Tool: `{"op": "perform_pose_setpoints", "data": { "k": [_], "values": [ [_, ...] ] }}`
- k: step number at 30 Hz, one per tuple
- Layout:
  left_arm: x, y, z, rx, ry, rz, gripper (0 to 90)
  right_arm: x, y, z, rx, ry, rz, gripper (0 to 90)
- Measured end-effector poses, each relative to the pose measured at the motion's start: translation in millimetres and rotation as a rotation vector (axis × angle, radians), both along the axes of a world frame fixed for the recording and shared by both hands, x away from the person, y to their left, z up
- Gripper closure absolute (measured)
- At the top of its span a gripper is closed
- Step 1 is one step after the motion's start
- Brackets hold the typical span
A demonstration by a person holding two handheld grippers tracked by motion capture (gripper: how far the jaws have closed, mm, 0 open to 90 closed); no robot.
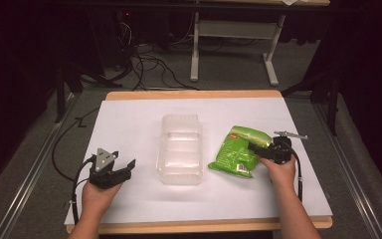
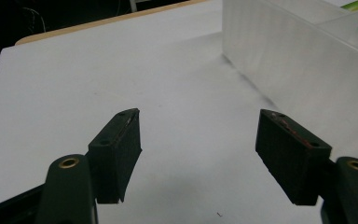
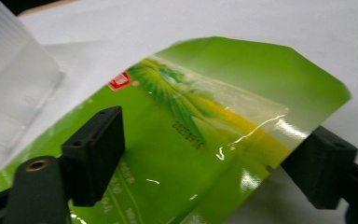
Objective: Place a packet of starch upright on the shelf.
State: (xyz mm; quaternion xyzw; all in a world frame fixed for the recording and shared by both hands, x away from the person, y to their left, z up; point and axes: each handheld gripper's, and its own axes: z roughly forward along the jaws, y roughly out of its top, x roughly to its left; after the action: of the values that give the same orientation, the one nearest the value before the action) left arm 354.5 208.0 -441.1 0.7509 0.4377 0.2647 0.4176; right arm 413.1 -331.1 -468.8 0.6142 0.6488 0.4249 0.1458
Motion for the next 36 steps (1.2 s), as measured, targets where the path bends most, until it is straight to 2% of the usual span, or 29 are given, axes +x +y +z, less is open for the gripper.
{"op": "perform_pose_setpoints", "data": {
  "k": [3,4,6,7,9,10,11,13,14,16,18,19,21,22,24,25,27,28,29,33,36],
  "values": [
    [0.5,0.0,-1.0,-0.005,0.006,0.001,31.4,-0.2,-0.3,-0.3,0.033,-0.016,0.031,29.5],
    [0.5,0.0,-1.0,-0.005,0.006,0.001,31.4,-0.2,-0.3,-0.3,0.033,-0.016,0.031,29.5],
    [-0.2,-0.5,-0.7,-0.008,0.004,-0.002,31.4,-1.3,-1.0,-0.4,0.043,-0.026,0.042,40.3],
    [-0.6,-1.1,-0.5,-0.014,0.003,-0.004,31.4,-2.1,-1.0,-0.1,0.051,-0.043,0.060,49.9],
    [-0.5,-1.5,-0.6,-0.016,0.003,-0.006,31.4,-2.4,-0.4,0.6,0.043,-0.050,0.064,53.0],
    [-0.5,-1.8,-0.8,-0.018,0.003,-0.009,31.4,-3.9,0.5,2.6,0.035,-0.069,0.064,60.8],
    [-0.5,-2.1,-0.9,-0.019,0.001,-0.013,31.4,-3.9,0.5,2.6,0.035,-0.069,0.064,60.8],
    [-0.8,-3.1,-1.0,-0.020,0.001,-0.019,31.4,-6.2,-0.1,6.1,0.046,-0.091,0.072,71.9],
    [-1.0,-3.6,-1.1,-0.022,0.003,-0.024,31.4,-6.2,-0.1,6.1,0.046,-0.091,0.072,71.9],
    [-1.3,-4.0,-0.7,-0.044,0.010,-0.035,31.4,-8.7,1.5,9.7,0.036,-0.108,0.081,81.1],
    [-2.3,-4.6,0.4,-0.064,0.008,-0.043,31.4,-9.4,2.7,10.9,0.025,-0.117,0.086,82.7],
    [-2.9,-5.0,1.1,-0.067,0.005,-0.046,31.4,-11.4,6.2,14.2,0.000,-0.129,0.091,84.9],
    [-3.7,-5.7,1.7,-0.071,0.001,-0.053,31.4,-12.7,8.1,16.1,-0.010,-0.137,0.091,85.6],
    [-3.9,-6.2,1.8,-0.069,0.001,-0.058,31.4,-15.9,11.2,20.3,-0.018,-0.161,0.097,86.6],
    [-3.9,-6.3,1.8,-0.070,0.000,-0.059,31.4,-17.9,12.2,22.5,-0.020,-0.173,0.098,87.0],
    [-3.8,-6.1,1.8,-0.070,0.000,-0.061,31.4,-21.8,14.2,27.2,-0.025,-0.199,0.104,87.4],
    [-3.6,-6.0,1.7,-0.071,0.001,-0.061,31.4,-24.4,15.4,29.8,-0.022,-0.206,0.104,87.6],
    [-3.7,-5.9,1.7,-0.072,0.000,-0.062,31.4,-28.9,17.2,34.8,-0.020,-0.232,0.112,87.8],
    [-3.7,-5.9,1.7,-0.072,0.000,-0.062,31.4,-28.9,17.2,34.8,-0.020,-0.232,0.112,87.8],
    [-5.2,-5.9,2.8,-0.074,-0.006,-0.066,31.4,-39.4,23.9,46.5,-0.022,-0.289,0.136,88.1],
    [-5.3,-6.1,3.0,-0.074,-0.011,-0.070,31.4,-44.1,27.8,52.5,-0.026,-0.314,0.148,88.3]
  ]
}}
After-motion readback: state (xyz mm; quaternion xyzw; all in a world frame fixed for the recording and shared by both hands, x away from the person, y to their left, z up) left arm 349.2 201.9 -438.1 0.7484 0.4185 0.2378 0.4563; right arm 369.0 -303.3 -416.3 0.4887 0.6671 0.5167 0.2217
